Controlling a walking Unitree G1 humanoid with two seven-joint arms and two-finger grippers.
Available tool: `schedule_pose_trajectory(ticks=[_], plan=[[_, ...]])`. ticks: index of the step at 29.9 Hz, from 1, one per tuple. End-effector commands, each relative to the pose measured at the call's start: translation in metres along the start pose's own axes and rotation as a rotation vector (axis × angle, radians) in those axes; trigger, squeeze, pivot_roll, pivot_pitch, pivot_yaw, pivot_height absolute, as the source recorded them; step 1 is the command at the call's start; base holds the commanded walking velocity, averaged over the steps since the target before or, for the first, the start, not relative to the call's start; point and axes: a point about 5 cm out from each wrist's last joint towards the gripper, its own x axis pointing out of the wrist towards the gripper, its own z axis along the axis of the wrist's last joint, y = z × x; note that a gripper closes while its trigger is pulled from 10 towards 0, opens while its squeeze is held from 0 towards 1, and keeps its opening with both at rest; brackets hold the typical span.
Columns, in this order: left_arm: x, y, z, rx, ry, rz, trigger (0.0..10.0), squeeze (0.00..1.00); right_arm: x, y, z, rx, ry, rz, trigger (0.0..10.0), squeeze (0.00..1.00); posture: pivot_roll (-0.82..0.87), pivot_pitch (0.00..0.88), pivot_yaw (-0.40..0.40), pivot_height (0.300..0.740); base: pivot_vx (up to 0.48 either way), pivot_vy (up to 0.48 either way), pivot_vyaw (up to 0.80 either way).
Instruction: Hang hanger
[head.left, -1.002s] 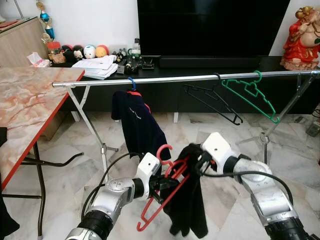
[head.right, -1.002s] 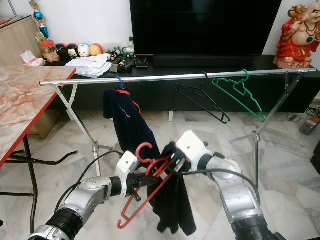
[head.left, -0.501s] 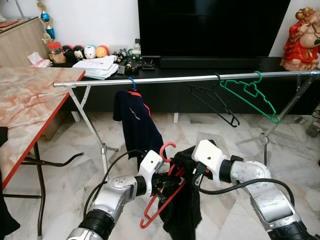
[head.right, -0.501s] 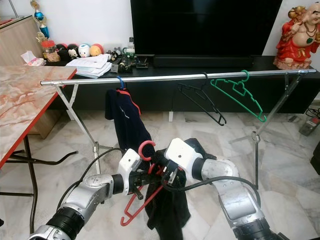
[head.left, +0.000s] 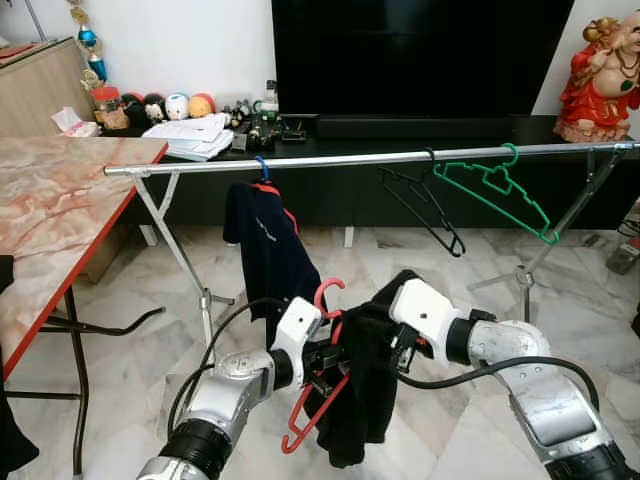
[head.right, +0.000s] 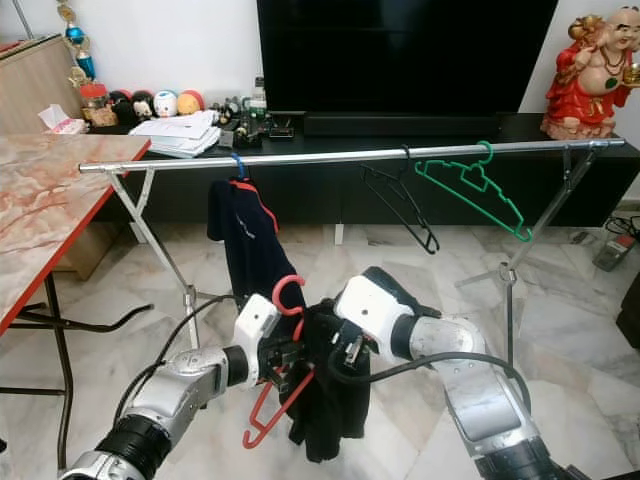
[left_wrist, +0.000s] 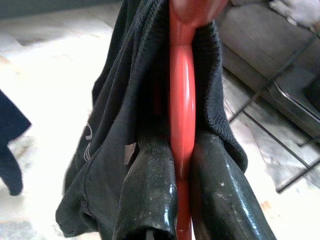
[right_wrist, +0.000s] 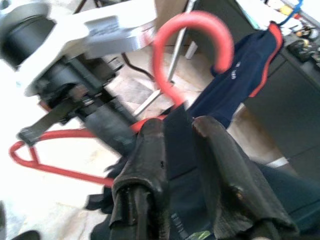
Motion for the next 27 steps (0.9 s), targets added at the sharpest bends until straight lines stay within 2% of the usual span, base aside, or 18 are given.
schedule_pose_trajectory(ticks=[1, 6, 7, 8, 10, 11, 13, 14, 16, 18, 19, 20, 23, 27], plan=[[0.002, 0.003, 0.016, 0.016, -0.075, 0.018, 10.0, 0.00, -0.001, 0.006, 0.004, -0.021, -0.001, 0.034, 10.0, 1.00, -0.10, 0.000, 0.062, 0.740, 0.000, 0.000, 0.00], [0.002, 0.003, 0.017, 0.010, -0.083, 0.014, 10.0, 0.00, -0.005, 0.006, 0.000, -0.025, 0.019, 0.006, 10.0, 1.00, -0.10, 0.000, 0.062, 0.740, 0.000, 0.000, 0.00], [0.001, 0.002, 0.017, 0.011, -0.083, -0.002, 10.0, 0.00, -0.009, -0.004, -0.003, -0.014, 0.036, -0.073, 10.0, 1.00, -0.10, 0.000, 0.062, 0.740, 0.000, 0.000, 0.00], [0.001, 0.002, 0.017, 0.011, -0.083, -0.002, 10.0, 0.00, -0.009, -0.004, -0.003, -0.014, 0.036, -0.073, 10.0, 1.00, -0.10, 0.000, 0.062, 0.740, 0.000, 0.000, 0.00], [-0.002, 0.003, 0.013, 0.031, -0.050, -0.027, 10.0, 0.00, -0.018, -0.032, -0.005, 0.003, 0.036, -0.289, 10.0, 1.00, -0.11, 0.000, 0.062, 0.740, 0.000, 0.000, 0.00], [-0.003, 0.002, 0.010, 0.031, -0.038, -0.052, 10.0, 0.00, -0.022, -0.041, -0.005, 0.017, 0.022, -0.344, 10.0, 1.00, -0.11, 0.000, 0.061, 0.740, 0.000, 0.000, 0.00], [-0.004, 0.001, 0.008, 0.039, -0.026, -0.077, 10.0, 0.00, -0.027, -0.048, -0.002, 0.028, -0.004, -0.384, 10.0, 1.00, -0.11, 0.000, 0.061, 0.740, 0.000, 0.000, 0.00], [-0.008, 0.000, 0.005, 0.054, -0.001, -0.120, 10.0, 0.00, -0.034, -0.055, 0.002, 0.035, -0.053, -0.415, 10.0, 1.00, -0.11, 0.000, 0.061, 0.740, 0.000, 0.000, 0.00], [-0.010, -0.002, 0.002, 0.060, 0.018, -0.153, 10.0, 0.00, -0.039, -0.059, 0.004, 0.032, -0.089, -0.422, 10.0, 1.00, -0.11, 0.000, 0.061, 0.740, 0.000, 0.000, 0.00], [-0.014, -0.002, -0.001, 0.067, 0.037, -0.180, 10.0, 0.00, -0.043, -0.056, 0.004, 0.037, -0.119, -0.335, 10.0, 1.00, -0.11, 0.000, 0.060, 0.740, 0.000, 0.000, 0.00], [-0.018, -0.003, -0.005, 0.075, 0.056, -0.219, 10.0, 0.00, -0.046, -0.045, 0.000, -0.004, -0.116, -0.193, 10.0, 1.00, -0.12, 0.000, 0.060, 0.740, 0.000, 0.000, 0.00], [-0.019, -0.003, -0.006, 0.081, 0.065, -0.233, 10.0, 0.00, -0.048, -0.041, -0.003, -0.012, -0.109, -0.138, 10.0, 1.00, -0.11, 0.000, 0.059, 0.740, 0.000, 0.000, 0.00], [-0.024, -0.003, -0.008, 0.090, 0.085, -0.271, 10.0, 0.00, -0.058, -0.035, -0.017, 0.060, -0.104, 0.023, 10.0, 1.00, -0.11, 0.000, 0.055, 0.740, 0.000, 0.000, 0.00], [-0.028, -0.002, -0.006, 0.089, 0.095, -0.303, 10.0, 0.00, -0.072, -0.030, -0.037, 0.074, -0.030, 0.167, 10.0, 1.00, -0.11, 0.000, 0.052, 0.740, 0.000, 0.000, 0.00]])
